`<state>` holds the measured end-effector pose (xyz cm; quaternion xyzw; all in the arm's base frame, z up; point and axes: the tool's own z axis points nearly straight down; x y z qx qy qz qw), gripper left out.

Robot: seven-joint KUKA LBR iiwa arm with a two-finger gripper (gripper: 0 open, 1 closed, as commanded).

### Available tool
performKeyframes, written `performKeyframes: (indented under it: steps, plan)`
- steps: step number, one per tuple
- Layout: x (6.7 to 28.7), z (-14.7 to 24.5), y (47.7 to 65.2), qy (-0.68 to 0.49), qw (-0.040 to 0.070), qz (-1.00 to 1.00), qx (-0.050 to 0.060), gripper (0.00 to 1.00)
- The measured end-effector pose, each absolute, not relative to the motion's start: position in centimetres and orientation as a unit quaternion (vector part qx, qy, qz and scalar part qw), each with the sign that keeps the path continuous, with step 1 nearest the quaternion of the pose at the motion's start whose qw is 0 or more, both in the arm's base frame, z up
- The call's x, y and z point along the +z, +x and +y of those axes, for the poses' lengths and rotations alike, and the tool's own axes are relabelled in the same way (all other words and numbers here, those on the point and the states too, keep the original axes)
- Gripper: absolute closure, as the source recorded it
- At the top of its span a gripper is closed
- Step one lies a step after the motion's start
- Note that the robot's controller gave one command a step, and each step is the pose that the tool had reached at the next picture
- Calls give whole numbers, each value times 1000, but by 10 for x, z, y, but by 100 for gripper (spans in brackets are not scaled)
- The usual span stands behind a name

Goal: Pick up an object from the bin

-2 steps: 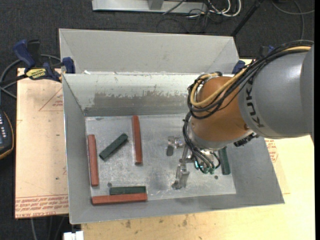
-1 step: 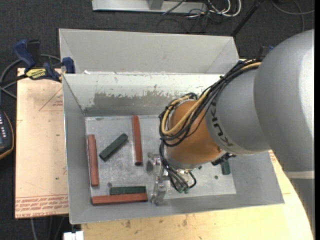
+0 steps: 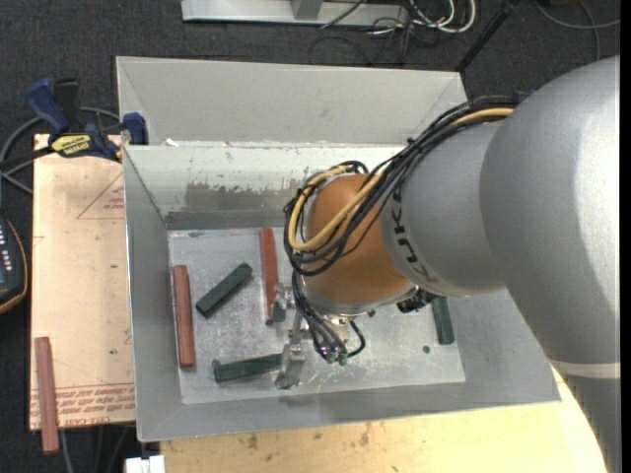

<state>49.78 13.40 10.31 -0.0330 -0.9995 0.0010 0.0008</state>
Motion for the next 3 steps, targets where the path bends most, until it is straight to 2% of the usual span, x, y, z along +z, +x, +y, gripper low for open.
performKeyframes:
  steps: [1,2,3]
  plan:
    - [69,173,502,19,1,-1000,0,0]
    - [70,172,502,19,2,-1000,0,100]
    - [210,185,495,11,-5,-1000,-2,100]
